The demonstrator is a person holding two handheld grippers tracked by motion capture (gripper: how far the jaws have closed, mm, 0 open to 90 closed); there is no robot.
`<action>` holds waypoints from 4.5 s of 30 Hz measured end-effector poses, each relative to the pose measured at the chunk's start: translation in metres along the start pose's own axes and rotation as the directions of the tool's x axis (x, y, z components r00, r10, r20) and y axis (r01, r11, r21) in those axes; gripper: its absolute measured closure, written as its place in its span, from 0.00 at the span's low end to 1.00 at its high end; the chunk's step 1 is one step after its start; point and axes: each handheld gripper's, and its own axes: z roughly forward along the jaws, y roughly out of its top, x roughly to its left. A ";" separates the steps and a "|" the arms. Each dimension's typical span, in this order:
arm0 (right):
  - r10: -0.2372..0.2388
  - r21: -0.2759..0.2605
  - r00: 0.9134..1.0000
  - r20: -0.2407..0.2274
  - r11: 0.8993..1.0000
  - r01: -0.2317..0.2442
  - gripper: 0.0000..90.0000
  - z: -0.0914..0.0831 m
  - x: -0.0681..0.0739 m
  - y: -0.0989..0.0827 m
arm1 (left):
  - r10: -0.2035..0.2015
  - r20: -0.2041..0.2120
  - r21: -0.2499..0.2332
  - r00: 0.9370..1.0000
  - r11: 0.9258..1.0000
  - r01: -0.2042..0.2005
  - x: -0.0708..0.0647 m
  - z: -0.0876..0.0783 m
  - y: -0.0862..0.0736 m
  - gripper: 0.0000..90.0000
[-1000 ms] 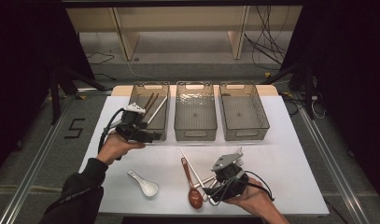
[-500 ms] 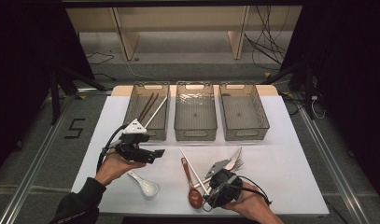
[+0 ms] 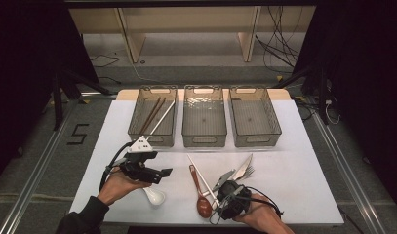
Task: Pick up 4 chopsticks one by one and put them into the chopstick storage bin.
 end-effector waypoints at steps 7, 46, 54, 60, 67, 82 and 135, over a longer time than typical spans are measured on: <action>0.007 0.039 1.000 0.019 0.999 -0.007 0.63 0.002 -0.006 -0.002 | 0.018 -0.008 0.013 1.000 1.000 -0.018 -0.004 0.001 -0.001 0.18; -0.034 -0.049 0.998 0.053 0.998 0.037 0.94 -0.021 -0.025 -0.005 | 0.093 0.021 0.045 0.995 0.995 -0.094 -0.013 0.007 0.002 0.18; -0.138 -0.068 0.990 0.035 0.988 0.140 0.94 -0.032 -0.010 0.001 | 0.208 0.078 0.135 0.975 0.967 -0.217 -0.032 0.018 0.007 0.18; -0.204 -0.074 0.978 0.033 0.976 0.206 0.94 -0.039 -0.003 0.004 | 0.284 0.119 0.191 0.952 0.934 -0.302 -0.040 0.023 0.009 0.22; -0.251 -0.082 0.968 0.030 0.964 0.252 0.94 -0.044 0.004 0.006 | 0.359 0.141 0.268 0.922 0.883 -0.385 -0.046 0.032 0.011 0.29; -0.319 -0.084 0.948 0.005 0.944 0.319 0.94 -0.043 0.009 0.006 | 0.457 0.256 0.356 0.852 0.775 -0.523 -0.053 0.033 0.012 0.61; 0.054 -0.361 0.997 0.057 0.932 -0.029 0.31 -0.059 -0.031 -0.005 | 0.148 0.055 0.250 0.987 0.955 -0.157 0.011 0.010 0.024 0.94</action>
